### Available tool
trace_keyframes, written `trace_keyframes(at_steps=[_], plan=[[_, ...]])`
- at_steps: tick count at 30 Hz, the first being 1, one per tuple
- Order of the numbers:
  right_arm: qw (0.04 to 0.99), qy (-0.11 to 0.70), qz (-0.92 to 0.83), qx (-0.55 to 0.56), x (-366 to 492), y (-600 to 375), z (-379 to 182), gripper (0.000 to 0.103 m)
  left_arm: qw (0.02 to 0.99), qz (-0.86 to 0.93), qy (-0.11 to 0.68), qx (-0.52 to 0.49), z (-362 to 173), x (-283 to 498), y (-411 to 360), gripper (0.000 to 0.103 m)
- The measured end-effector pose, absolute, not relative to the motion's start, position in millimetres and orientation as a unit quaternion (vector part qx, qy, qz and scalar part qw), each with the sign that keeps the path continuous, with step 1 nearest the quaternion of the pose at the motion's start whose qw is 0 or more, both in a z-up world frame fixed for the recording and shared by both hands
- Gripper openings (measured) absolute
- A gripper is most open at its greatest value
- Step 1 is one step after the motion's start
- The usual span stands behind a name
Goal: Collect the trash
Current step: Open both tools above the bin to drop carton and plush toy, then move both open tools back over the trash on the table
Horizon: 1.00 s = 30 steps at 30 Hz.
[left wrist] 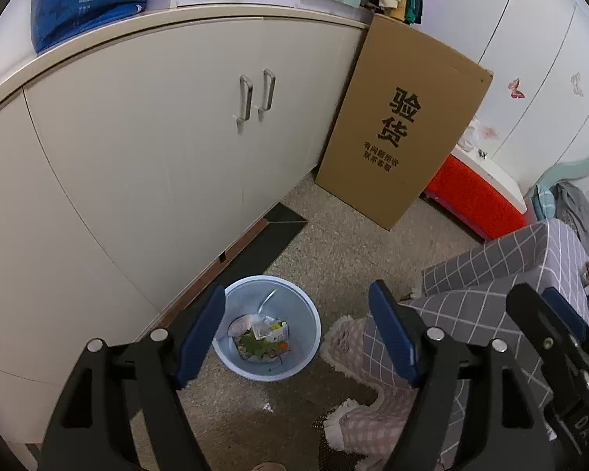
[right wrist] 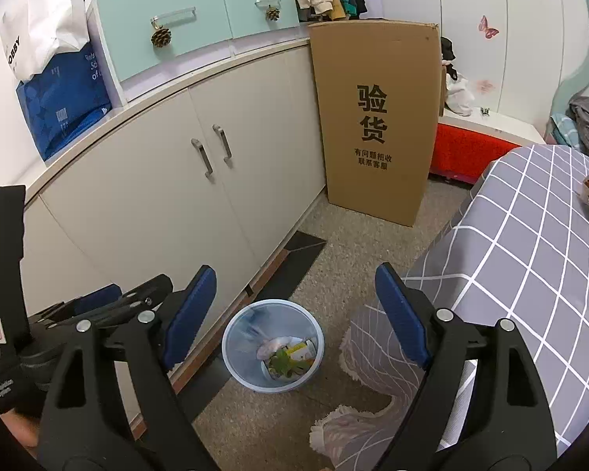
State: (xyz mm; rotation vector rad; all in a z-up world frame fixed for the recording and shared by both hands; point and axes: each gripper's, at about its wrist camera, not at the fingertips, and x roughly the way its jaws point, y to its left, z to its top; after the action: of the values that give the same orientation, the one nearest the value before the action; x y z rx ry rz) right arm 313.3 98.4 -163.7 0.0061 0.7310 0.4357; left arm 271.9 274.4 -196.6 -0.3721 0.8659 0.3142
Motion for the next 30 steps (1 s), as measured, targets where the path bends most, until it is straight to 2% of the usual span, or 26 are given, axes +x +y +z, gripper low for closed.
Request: trace_keyframes(at_steps=[8, 16, 23, 30], plan=[[0.909, 0.356, 0.217, 0.009, 303, 92, -158, 0.082, 0.883, 0.148, 0.410, -0.172, -185, 258, 265, 0.074], [0.915, 0.338, 0.219, 0.024, 283, 70, -134, 0.082, 0.900, 0.136, 0.383, -0.159, -150, 233, 239, 0.074], [0.926, 0.313, 0.205, 0.046, 261, 24, -110, 0.083, 0.915, 0.112, 0.363, -0.138, -121, 218, 198, 0.075], [0.939, 0.294, 0.164, 0.069, 244, -48, -96, 0.084, 0.925, 0.057, 0.363, -0.099, -107, 219, 123, 0.076]])
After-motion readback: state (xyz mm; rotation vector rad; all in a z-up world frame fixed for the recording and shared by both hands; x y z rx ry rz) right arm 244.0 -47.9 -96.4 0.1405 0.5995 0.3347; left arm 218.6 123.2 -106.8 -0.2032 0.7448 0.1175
